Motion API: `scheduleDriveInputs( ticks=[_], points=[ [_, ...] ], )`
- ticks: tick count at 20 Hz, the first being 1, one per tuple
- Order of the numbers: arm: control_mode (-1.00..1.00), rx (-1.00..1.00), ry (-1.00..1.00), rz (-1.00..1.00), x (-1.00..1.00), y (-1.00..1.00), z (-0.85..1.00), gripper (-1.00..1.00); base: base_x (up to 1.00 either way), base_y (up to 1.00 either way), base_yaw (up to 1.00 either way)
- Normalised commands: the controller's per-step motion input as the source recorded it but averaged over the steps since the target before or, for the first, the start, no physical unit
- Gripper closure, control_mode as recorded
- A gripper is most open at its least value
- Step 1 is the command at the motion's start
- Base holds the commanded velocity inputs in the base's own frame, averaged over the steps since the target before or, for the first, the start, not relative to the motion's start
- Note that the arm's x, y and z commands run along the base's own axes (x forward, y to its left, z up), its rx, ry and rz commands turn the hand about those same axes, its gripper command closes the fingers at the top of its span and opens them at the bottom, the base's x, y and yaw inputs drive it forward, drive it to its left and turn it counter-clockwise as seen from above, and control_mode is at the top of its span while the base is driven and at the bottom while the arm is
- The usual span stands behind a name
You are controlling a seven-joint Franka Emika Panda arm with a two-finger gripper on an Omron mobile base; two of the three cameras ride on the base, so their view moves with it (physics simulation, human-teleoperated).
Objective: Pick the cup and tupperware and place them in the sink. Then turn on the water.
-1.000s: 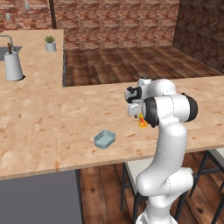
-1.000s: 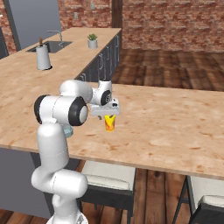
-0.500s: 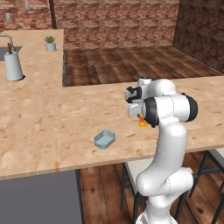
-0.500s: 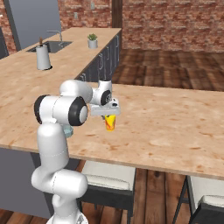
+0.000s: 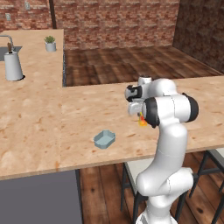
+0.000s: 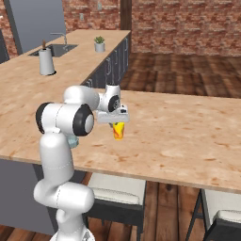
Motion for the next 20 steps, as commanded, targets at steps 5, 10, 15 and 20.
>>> scheduleDriveInputs(
  ticks=[5,10,15,20],
  points=[
    [-1.00,0.00,0.00,0.00,0.00,0.00,0.34,1.00,0.00,0.00,0.00],
    [-1.00,0.00,-0.01,0.00,-0.09,-0.05,0.30,1.00,0.00,0.00,0.00],
    [-1.00,0.00,-0.03,0.00,-0.20,-0.09,0.36,1.00,0.00,0.00,0.00],
    [-1.00,0.00,0.00,0.00,-0.12,-0.04,0.35,1.00,0.00,0.00,0.00]
  ],
)
